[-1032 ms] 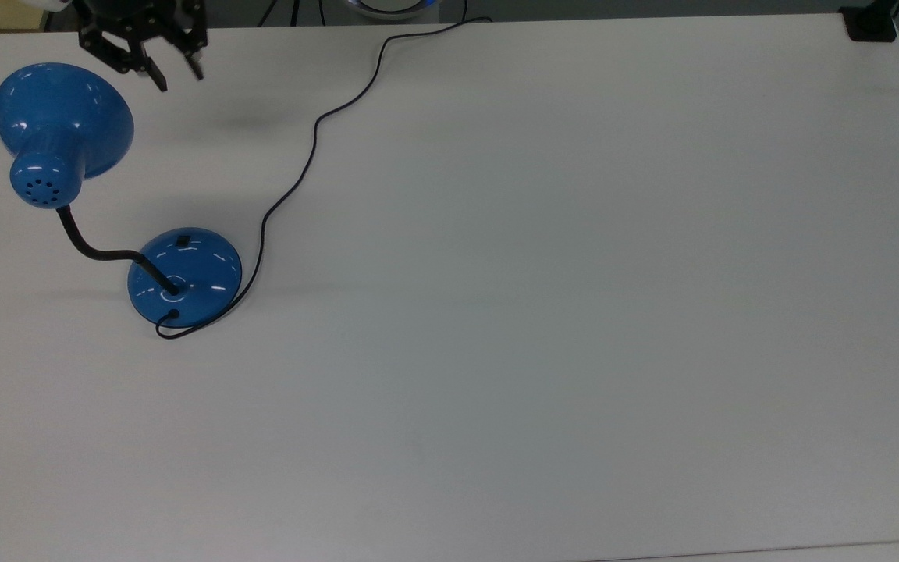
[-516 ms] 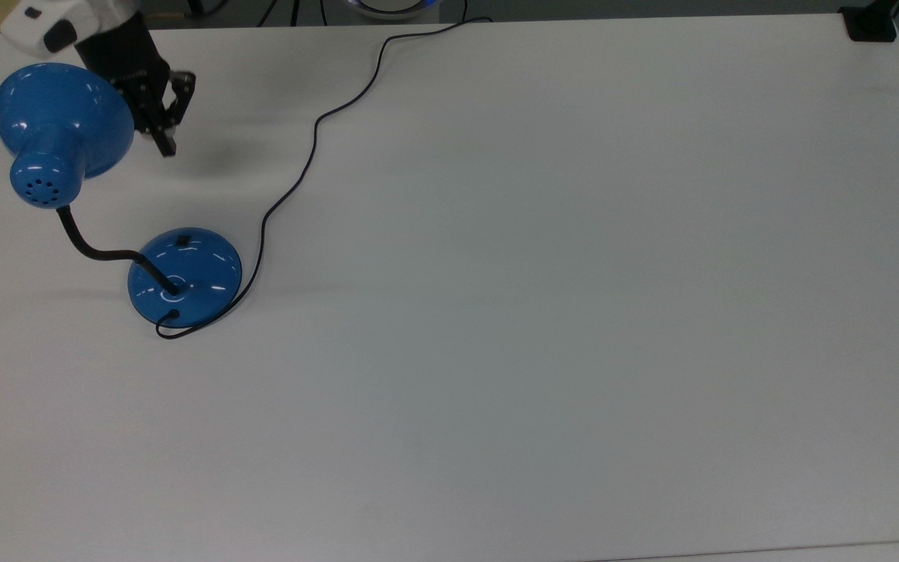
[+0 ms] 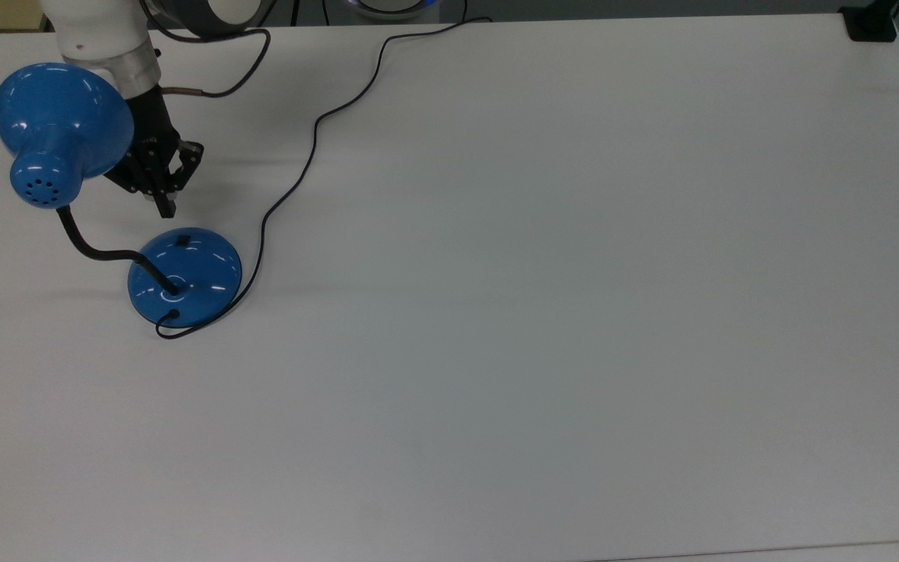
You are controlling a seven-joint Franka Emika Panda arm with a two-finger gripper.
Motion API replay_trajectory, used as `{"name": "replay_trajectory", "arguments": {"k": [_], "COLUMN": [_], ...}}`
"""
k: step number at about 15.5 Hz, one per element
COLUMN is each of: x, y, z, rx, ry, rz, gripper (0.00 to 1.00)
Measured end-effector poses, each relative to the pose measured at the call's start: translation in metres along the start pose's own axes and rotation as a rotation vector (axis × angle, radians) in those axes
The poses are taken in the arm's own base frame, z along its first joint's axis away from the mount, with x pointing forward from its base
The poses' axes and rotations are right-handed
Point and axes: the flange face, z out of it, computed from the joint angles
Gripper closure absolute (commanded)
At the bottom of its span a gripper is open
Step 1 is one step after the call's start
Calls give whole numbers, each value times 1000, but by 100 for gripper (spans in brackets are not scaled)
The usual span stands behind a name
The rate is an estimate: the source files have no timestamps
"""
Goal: Turn on the lamp
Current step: 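Lower the gripper down onto the switch on the blue lamp base, then press the switch on the lamp base with the gripper fingers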
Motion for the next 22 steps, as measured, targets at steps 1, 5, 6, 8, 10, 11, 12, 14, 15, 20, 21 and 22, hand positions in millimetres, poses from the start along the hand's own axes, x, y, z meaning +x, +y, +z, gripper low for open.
{"name": "replay_trajectory", "arguments": {"k": [1,5,6,8,10,11,12,14,15,20,21,22], "x": [1,10,10,11,13,13,13,13,13,16,16,16], "y": [-1,-5,-6,-6,-5,-5,-5,-5,-5,-8,-8,-8], "z": [4,20,23,28,29,29,29,29,29,33,33,33], "rx": [-4,-25,-26,-26,-27,-28,-28,-28,-28,-44,-44,-43], "ry": [6,35,34,31,31,31,31,31,31,49,55,57], "rz": [9,32,34,38,38,38,38,38,38,34,40,46], "gripper": [100,100,100,100,100,100,100,100,100,100,100,100]}}
